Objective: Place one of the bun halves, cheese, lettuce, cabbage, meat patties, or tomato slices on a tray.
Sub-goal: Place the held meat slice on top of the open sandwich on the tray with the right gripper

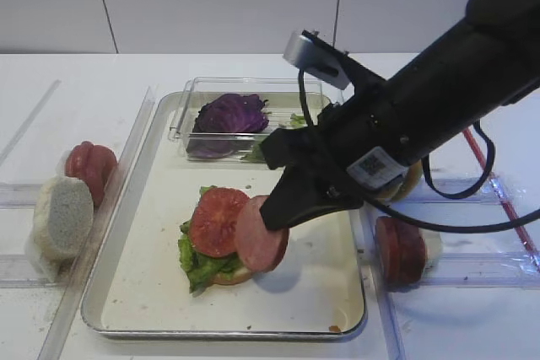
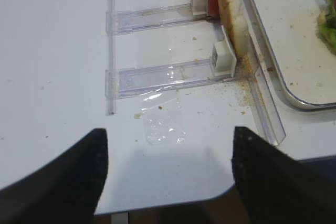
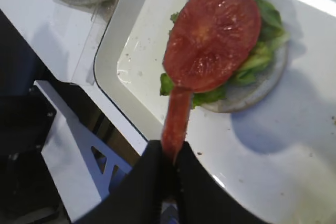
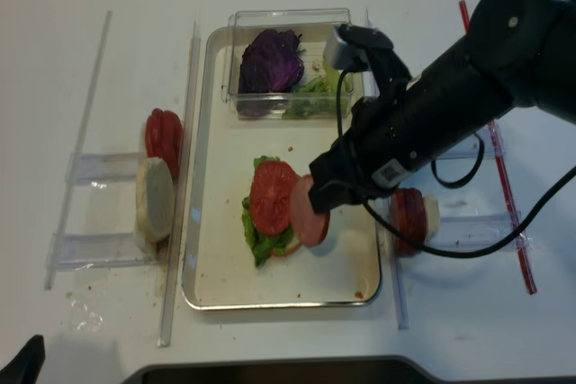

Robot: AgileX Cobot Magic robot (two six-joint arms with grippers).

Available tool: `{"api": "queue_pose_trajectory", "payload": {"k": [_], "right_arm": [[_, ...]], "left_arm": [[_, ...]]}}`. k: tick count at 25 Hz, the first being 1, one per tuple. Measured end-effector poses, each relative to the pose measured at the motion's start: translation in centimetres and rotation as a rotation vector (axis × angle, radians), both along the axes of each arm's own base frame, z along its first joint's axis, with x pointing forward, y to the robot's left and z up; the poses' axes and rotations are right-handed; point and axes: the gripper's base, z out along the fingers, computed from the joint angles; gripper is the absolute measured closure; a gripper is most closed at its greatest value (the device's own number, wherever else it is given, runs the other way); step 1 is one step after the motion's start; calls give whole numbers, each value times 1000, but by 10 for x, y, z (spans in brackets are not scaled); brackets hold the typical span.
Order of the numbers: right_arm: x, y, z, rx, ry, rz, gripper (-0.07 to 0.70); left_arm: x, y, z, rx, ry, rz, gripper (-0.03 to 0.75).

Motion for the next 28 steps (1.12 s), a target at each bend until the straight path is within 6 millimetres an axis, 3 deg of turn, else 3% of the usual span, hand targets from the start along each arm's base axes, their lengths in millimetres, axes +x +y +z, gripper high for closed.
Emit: {"api": "queue_pose_trajectory", "payload": {"k": [7, 20, 28], "right_arm": [[6, 8, -15, 49, 48, 25, 552], [15, 14, -6, 140, 48, 47, 552], [41, -5, -12, 363, 141, 2, 553]], "left_arm": [[0, 0, 0, 0, 0, 0, 256], [0, 0, 0, 0, 0, 0, 256], [0, 0, 0, 0, 0, 0, 256]]}}
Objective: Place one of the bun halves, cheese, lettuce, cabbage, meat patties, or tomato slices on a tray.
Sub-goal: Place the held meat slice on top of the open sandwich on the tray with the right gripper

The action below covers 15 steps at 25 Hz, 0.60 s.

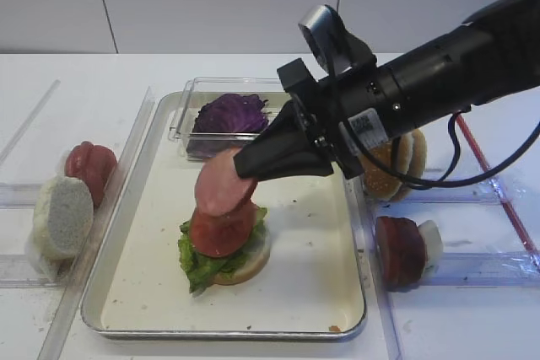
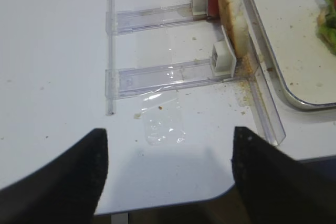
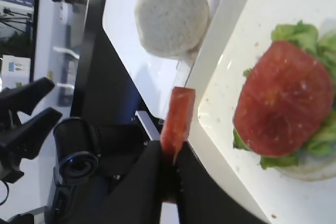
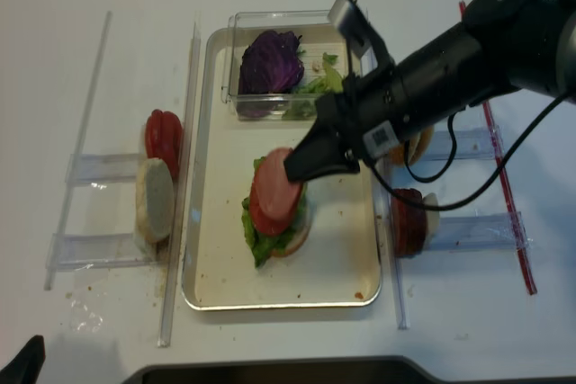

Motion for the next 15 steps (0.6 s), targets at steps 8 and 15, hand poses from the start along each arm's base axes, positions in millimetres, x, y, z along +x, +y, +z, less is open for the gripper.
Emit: {"api": "queue_pose_trajectory", "payload": {"k": [8, 15], "right_arm": [[10, 1, -11, 35, 20, -31, 553], [13, 2, -19, 47, 27, -39, 553]], "left_arm": [[0, 0, 0, 0, 0, 0, 256], [0, 0, 0, 0, 0, 0, 256]]}}
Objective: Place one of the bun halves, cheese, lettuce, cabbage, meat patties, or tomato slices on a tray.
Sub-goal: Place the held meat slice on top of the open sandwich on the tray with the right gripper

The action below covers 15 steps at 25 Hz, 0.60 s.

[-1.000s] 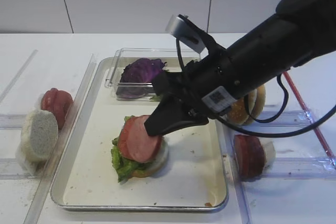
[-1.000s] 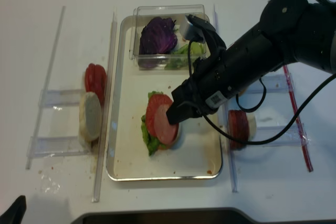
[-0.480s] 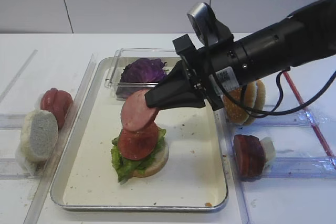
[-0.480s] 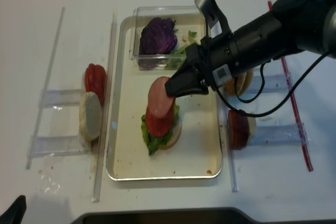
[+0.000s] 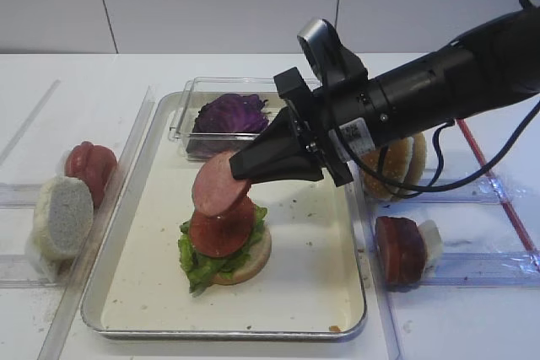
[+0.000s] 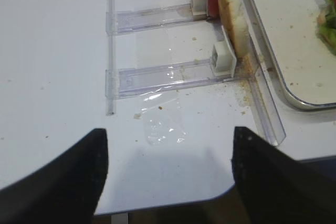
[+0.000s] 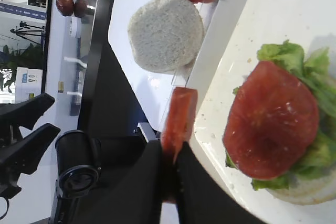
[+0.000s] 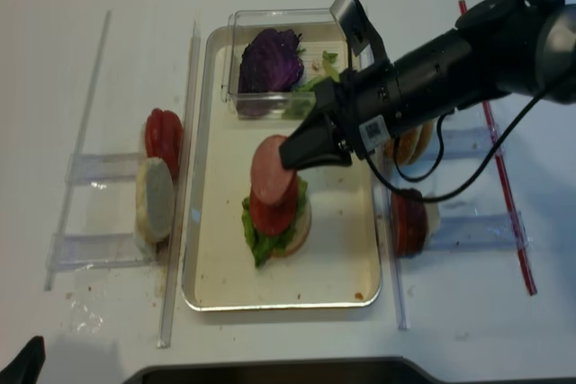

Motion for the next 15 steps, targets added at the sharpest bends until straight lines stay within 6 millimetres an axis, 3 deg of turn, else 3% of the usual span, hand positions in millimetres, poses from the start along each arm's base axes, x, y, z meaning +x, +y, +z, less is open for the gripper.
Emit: {"api": "queue_pose_trajectory", "payload": {"k": [15], "right_arm": [[-2, 9, -9, 0, 0, 35, 553]], "left_arm": [[0, 0, 0, 0, 0, 0, 256]]}}
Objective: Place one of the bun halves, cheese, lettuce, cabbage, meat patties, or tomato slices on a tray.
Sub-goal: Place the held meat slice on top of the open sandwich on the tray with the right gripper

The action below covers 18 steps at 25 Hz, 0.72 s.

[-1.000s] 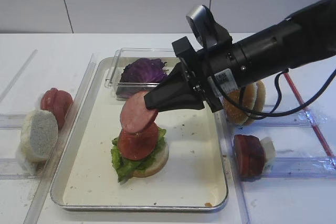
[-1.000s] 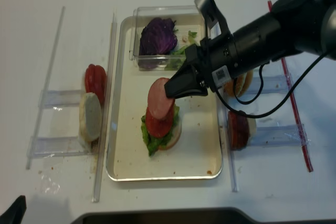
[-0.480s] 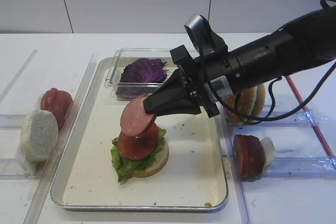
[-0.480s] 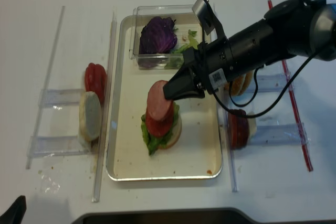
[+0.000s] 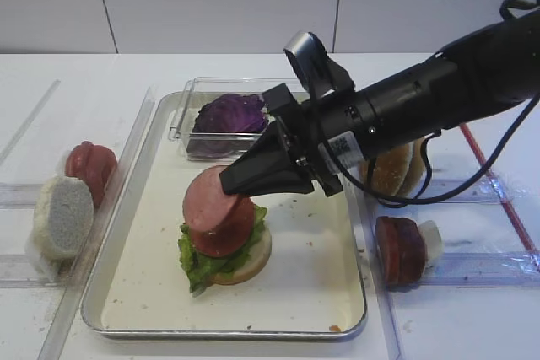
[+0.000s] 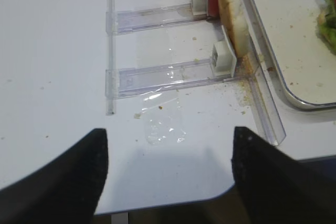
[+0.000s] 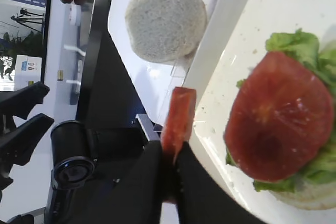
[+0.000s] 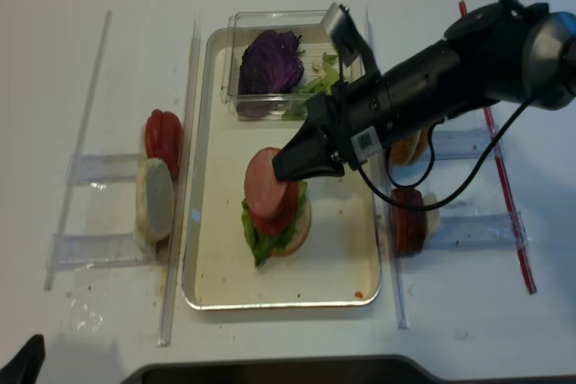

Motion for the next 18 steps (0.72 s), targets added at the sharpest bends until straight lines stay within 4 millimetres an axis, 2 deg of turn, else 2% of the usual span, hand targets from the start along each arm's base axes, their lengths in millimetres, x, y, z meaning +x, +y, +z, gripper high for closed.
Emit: {"api": "queue_pose_trajectory", "payload": {"k": [6, 18], "right_arm": [[3, 1, -11, -8, 10, 0, 553], [4, 1, -12, 0, -8, 1, 553]], "left_arm": [[0, 0, 0, 0, 0, 0, 256], [0, 0, 0, 0, 0, 0, 257]]}}
